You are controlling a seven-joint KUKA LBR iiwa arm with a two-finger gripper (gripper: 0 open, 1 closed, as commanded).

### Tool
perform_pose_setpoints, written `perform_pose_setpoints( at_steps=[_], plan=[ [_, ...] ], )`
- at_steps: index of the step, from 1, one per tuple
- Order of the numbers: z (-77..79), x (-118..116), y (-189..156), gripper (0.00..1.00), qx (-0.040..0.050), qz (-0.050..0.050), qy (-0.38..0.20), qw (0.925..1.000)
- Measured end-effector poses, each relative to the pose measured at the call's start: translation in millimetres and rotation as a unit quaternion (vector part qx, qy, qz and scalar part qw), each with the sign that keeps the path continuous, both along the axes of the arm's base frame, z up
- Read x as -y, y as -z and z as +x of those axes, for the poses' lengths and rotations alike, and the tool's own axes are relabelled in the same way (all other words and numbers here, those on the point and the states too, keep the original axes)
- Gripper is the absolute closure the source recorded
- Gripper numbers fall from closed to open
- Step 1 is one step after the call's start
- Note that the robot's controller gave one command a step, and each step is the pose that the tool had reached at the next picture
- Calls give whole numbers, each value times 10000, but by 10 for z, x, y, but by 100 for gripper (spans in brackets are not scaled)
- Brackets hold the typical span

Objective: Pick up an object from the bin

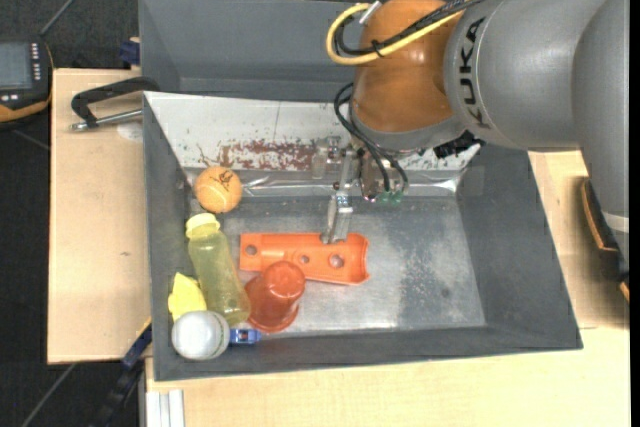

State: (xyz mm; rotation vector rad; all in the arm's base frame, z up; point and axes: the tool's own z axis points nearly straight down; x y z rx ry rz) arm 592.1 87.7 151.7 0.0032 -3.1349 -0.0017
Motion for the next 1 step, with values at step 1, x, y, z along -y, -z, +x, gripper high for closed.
perform_pose_setpoints(
  at_steps=[1],
  plan=[
    [17,4,-52,0,41,4,7,10000]
  ],
)
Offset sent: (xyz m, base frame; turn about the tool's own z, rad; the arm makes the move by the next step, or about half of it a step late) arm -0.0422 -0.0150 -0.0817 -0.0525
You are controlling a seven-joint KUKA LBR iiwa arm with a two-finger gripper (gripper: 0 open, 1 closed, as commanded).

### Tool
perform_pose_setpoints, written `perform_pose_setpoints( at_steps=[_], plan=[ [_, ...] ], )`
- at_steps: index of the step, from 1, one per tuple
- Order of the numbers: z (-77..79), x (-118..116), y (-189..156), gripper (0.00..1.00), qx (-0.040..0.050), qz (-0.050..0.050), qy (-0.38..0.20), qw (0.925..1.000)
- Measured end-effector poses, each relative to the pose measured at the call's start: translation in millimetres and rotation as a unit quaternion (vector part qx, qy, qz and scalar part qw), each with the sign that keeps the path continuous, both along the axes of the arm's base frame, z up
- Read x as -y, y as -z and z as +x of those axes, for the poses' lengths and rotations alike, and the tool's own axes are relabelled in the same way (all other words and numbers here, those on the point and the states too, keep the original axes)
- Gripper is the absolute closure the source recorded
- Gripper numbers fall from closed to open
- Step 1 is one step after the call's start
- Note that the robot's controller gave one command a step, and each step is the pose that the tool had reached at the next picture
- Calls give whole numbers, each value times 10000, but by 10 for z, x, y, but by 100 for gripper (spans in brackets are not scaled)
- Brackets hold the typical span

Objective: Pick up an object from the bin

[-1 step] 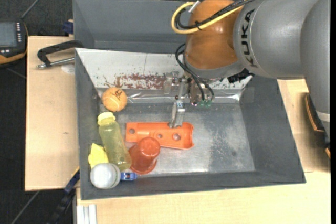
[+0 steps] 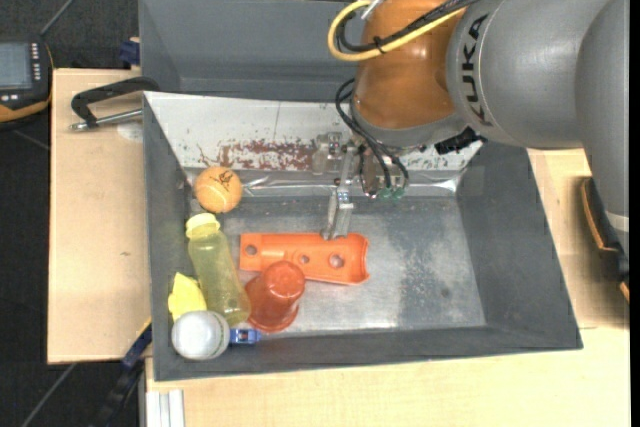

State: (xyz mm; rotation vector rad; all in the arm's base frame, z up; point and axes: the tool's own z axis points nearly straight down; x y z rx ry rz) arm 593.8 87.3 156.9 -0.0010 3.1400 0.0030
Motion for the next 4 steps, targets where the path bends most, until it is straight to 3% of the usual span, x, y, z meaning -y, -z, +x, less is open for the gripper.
perform_pose_setpoints(
  at_steps=[1,2,3,4],
  plan=[
    [-381,119,764,0,-15,4,-248,9997],
    [-522,143,499,0,5,5,-471,9989],
    [-494,-205,506,0,11,11,141,9999],
    [-752,-266,886,0,-21,6,81,10000]
  ],
)
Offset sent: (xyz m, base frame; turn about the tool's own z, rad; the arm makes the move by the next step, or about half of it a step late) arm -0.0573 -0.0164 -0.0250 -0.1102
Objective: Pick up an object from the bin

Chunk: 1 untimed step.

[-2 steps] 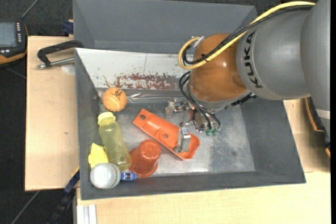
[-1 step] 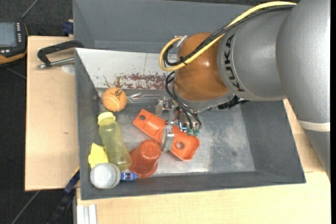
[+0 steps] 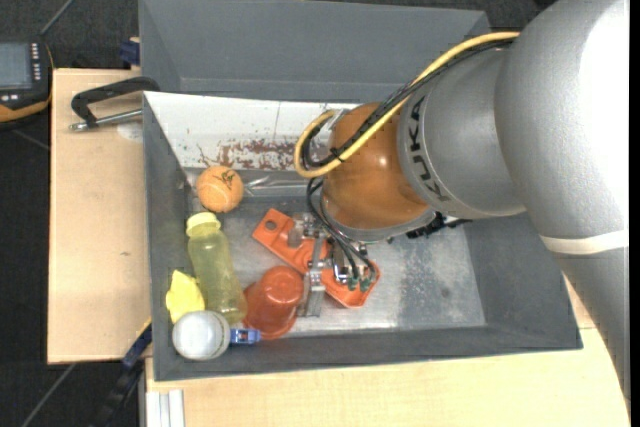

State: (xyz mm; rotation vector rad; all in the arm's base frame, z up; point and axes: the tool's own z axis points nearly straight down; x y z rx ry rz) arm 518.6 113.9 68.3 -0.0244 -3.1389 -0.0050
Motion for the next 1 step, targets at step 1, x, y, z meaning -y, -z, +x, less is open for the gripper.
perform_pose_setpoints(
  at_steps=[1],
  plan=[
    [-95,-221,-29,100,41,-6,-667,9978]
  ],
)
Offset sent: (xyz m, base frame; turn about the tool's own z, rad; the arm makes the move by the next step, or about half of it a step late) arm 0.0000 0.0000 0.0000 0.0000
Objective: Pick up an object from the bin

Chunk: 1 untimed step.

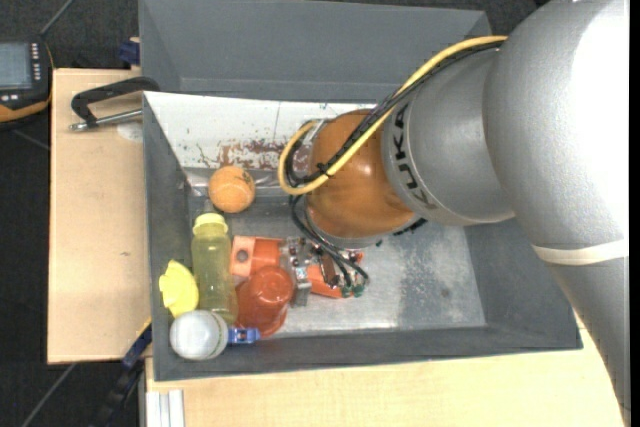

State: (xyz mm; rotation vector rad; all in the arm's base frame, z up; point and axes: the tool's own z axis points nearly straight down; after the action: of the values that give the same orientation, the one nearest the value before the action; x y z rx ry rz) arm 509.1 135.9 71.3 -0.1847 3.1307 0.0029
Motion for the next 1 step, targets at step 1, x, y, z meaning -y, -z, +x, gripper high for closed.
perform_pose_setpoints(
  at_steps=[1],
  plan=[
    [0,0,0,100,0,1,1,10000]
  ],
)
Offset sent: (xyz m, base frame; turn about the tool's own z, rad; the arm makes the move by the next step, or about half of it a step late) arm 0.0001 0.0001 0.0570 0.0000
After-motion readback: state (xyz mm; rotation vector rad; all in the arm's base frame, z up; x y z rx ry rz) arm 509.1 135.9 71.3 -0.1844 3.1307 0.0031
